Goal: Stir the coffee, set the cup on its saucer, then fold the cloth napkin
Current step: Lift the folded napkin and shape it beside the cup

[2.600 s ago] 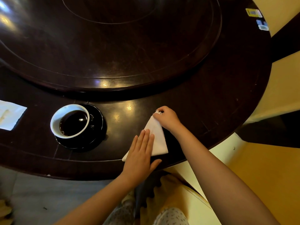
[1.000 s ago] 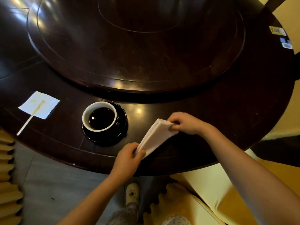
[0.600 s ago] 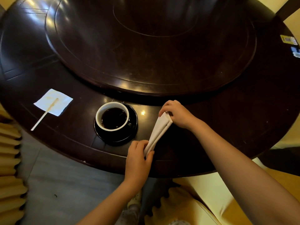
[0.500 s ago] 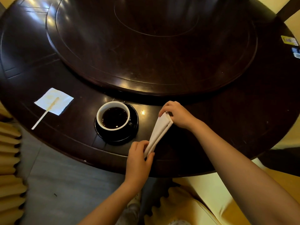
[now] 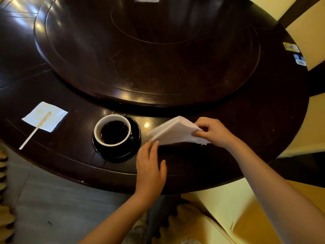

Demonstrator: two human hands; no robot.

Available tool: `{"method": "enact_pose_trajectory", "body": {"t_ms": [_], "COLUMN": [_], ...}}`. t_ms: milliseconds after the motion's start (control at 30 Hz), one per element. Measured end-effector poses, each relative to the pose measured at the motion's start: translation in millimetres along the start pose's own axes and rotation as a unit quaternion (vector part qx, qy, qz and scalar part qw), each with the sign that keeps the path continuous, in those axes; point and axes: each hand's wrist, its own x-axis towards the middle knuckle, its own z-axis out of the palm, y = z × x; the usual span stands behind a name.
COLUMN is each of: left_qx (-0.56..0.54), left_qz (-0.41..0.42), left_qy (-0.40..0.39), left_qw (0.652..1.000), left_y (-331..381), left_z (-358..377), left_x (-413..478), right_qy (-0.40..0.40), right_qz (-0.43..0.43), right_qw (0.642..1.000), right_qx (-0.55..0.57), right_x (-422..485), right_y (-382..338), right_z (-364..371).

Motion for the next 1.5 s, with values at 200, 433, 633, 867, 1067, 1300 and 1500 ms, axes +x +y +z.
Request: {"method": "enact_pose_trajectory", "body": {"t_ms": [200,433,633,867,1067,1300,1500], "left_qx": [-0.251,-0.201,-0.115,-0.019,-0.029,-0.011,-0.006], "left_qz": [-0.139,-0.252,-0.135,-0.146,-0.172,-0.152,-0.158], "left_qy": [-0.12,-0.02,-0.043,-0.016,-0.031,-0.046,-0.05], "left_qw": [0.951,0.946,0.983,0.989,0.984,0.987,0.986], "left_y": [36,15,-12,-30,-39,-43,-41], "left_z": [14,6,13,9,7,6,2], "left_x": [29,40,27,-11,-19,-18,-16], "right_qy": [0.163,0.001,0.129,0.008,-0.058,-0.114,-0.107], "right_qz": [-0.055,-0.066,0.005,-0.039,-0.042,-0.048,0.013], "right_qw": [0.985,0.995,0.988,0.998,0.968,0.949,0.939], "right_qx": [-0.008,0.077,0.082,-0.048,-0.24,-0.29,-0.326], "right_x": [-21,-28,7,51,65,75,80], "right_y": [-18,-30,-22,-24,-25,-21,-16], "right_z": [61,122,92,78,78,62,47]}}
